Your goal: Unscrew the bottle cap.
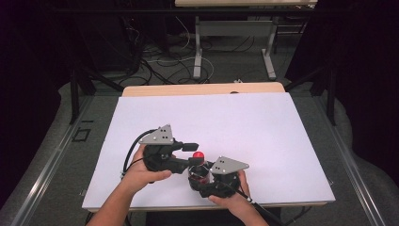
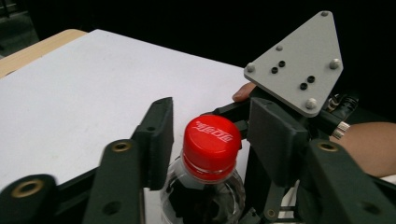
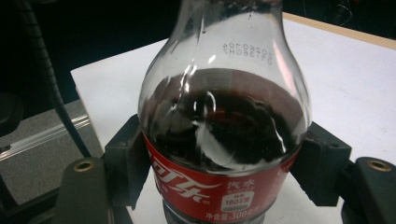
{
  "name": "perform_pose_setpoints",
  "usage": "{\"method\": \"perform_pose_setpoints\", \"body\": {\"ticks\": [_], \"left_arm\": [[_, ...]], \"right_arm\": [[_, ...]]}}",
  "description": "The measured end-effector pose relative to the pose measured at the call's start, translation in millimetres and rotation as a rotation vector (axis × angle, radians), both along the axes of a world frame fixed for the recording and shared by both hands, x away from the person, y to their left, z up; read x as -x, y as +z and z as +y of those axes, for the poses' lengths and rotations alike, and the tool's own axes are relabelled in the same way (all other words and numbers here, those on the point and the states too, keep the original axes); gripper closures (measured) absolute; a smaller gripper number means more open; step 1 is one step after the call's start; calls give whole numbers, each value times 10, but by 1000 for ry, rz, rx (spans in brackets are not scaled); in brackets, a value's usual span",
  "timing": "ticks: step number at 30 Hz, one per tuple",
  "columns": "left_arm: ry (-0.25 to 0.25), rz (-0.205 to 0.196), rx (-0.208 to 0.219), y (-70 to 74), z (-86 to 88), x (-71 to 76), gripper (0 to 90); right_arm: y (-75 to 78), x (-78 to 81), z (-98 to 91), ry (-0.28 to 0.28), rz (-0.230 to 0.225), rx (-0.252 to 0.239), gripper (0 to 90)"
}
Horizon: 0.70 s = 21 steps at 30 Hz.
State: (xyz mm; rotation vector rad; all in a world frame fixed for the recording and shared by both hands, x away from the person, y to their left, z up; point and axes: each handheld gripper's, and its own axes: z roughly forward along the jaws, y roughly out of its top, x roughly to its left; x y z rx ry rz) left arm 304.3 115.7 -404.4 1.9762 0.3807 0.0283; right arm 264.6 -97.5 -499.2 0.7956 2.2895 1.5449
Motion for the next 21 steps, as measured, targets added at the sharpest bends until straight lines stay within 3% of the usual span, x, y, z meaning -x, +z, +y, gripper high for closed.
{"method": "perform_pose_setpoints", "body": {"ticks": [2,8,13,16,17,18,19,20,21], "left_arm": [[-29,3,2,-12,4,-17,565],[-47,10,-2,-3,5,-23,612],[-15,8,-1,-22,-12,6,618],[51,-18,-3,-31,-52,73,620],[128,-51,-12,-36,-112,141,621],[166,-65,-13,-40,-142,169,621],[166,-65,-13,-40,-142,169,621],[266,-82,-24,-51,-229,260,622],[266,-82,-24,-51,-229,260,622]], "right_arm": [[-4,0,5,11,-6,7,293],[-5,8,13,10,-6,9,293],[-16,6,16,0,-5,17,293],[-15,5,13,-25,-6,23,293],[-13,6,10,-46,-5,32,293],[-14,5,7,-61,-8,38,293],[-20,-5,4,-69,-21,43,293],[-22,-1,8,-100,-14,39,294],[-29,-4,10,-119,-21,39,294]]}}
